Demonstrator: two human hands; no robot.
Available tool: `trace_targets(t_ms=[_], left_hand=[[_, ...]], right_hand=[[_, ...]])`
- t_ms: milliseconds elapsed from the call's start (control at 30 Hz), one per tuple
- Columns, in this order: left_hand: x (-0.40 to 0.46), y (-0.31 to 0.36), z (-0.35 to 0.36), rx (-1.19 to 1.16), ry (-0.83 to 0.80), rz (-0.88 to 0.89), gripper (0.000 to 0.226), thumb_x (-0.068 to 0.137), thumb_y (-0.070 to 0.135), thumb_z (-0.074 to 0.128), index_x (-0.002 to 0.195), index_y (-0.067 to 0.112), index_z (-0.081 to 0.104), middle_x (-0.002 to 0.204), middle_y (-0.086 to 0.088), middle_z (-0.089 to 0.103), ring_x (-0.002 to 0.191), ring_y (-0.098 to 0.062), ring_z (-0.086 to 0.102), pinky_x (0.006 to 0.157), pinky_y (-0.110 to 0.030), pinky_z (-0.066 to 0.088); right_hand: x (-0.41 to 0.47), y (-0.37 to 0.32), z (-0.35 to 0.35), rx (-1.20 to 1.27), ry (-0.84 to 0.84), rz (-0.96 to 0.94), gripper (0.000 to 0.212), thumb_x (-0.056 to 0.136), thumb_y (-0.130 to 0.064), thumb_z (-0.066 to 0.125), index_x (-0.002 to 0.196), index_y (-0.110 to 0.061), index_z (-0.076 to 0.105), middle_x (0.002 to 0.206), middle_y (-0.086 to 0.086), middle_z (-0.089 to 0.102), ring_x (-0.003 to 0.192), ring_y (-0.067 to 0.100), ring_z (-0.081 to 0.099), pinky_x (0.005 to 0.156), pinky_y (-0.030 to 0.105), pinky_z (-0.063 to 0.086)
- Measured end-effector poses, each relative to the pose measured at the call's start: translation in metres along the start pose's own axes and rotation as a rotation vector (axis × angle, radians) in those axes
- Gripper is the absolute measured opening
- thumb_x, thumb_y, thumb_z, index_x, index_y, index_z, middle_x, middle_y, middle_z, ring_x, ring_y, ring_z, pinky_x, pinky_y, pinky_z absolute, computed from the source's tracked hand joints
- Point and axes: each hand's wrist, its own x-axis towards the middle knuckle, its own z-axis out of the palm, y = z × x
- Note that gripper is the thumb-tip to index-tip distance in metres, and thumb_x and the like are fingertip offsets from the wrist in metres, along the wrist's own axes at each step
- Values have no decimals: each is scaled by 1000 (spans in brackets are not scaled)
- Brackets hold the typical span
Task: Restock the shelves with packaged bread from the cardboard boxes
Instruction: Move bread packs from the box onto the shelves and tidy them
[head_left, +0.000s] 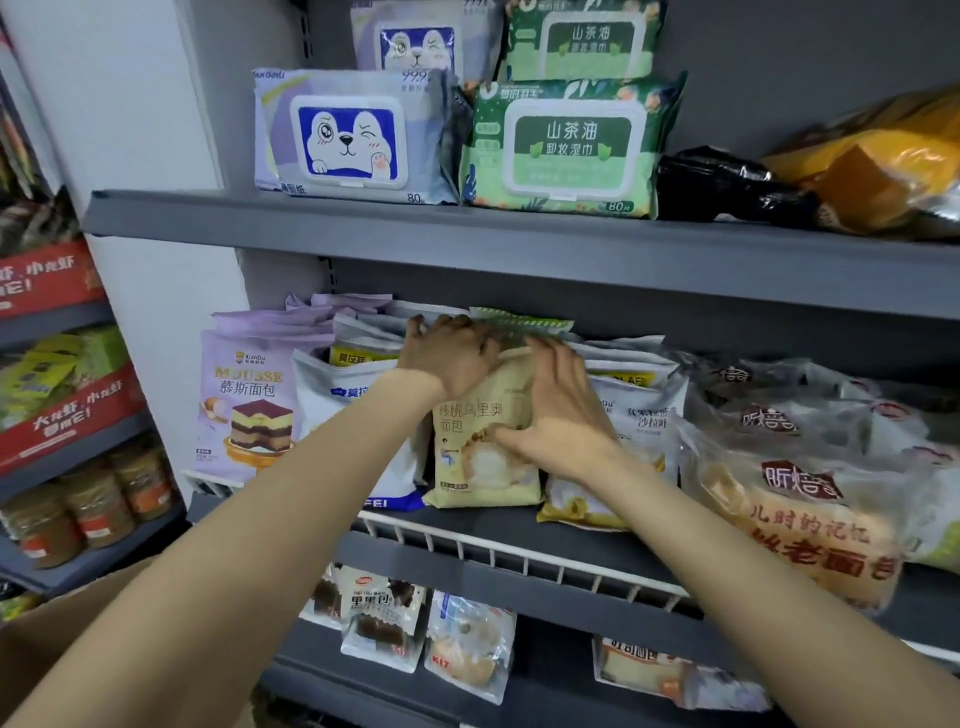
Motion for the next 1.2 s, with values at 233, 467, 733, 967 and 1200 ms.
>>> trace_targets(t_ms=[233,467,733,967,1200], left_hand=[[57,-18,6,-279,-145,-36,40,101,29,28,140,23,40,146,-8,42,132,-29,41,109,-42,34],[80,-20,14,-197,-303,-59,48,98,27,23,145,25,33,153,-9,32,140,-29,28,117,-50,9],[62,-33,7,-272,-14,46,42,102,34,25,129,17,52,135,-10,53,124,-29,47,100,-40,34],[13,-49,-3,-257,145,111,31,98,24,36,116,15,60,118,-14,63,110,-32,57,91,-37,39],[-46,-74,10,-414,336,93,45,92,27,30,125,12,56,129,-11,55,118,-32,51,98,-38,41]], right_hand=[[64,15,-17,16,-232,201,66,97,-50,35,149,-15,17,156,9,20,145,24,16,120,37,-1],[79,14,1,-147,-265,266,41,99,-17,20,122,-8,52,135,13,50,128,29,44,116,44,16],[68,6,1,-198,31,180,35,99,-21,30,117,-12,59,120,14,63,114,30,54,111,36,21],[22,-30,10,-164,-79,29,72,85,-60,46,146,-24,28,150,-1,27,140,23,20,116,32,13],[5,-46,26,-243,-77,58,95,77,-56,63,150,-21,13,155,2,14,143,25,12,119,40,9]])
